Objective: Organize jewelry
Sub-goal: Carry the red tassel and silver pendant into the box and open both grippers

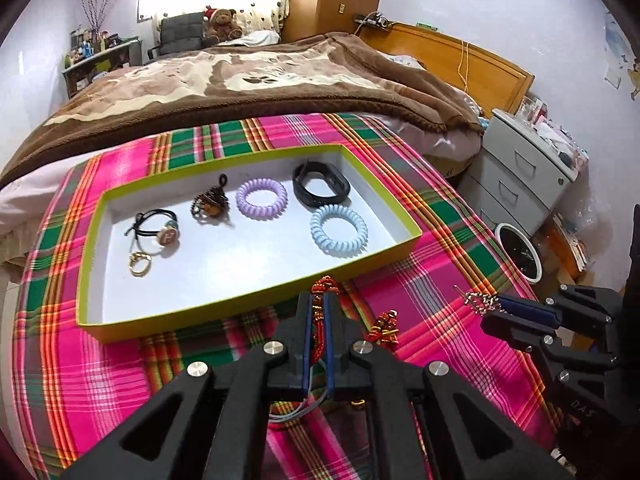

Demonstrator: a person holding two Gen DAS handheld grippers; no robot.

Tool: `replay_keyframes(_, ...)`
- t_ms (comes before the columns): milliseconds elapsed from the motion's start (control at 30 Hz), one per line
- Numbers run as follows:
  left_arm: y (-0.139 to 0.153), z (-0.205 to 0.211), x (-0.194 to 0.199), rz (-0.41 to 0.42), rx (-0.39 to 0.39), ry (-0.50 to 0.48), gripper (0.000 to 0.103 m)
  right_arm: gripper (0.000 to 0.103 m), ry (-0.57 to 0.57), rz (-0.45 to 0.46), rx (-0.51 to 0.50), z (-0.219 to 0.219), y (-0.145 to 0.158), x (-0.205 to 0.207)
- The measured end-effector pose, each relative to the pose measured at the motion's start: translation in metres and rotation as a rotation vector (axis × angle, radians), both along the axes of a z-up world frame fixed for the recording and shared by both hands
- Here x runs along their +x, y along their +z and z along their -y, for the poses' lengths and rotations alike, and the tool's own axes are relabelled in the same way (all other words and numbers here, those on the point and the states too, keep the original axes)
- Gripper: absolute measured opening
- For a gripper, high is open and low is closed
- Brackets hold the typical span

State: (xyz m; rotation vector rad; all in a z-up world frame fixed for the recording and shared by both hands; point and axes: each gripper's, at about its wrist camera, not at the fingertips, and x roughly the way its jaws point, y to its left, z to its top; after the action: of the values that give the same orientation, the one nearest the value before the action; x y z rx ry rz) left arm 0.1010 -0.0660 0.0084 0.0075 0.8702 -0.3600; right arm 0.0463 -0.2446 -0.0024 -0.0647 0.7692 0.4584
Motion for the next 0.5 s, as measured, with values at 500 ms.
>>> replay_keyframes(500,0.029,-0.029,0.001,0.093,0.015,0.073,0.006,0.012,-0.012,0.042,-0.004,-0.02,0.023,0.025)
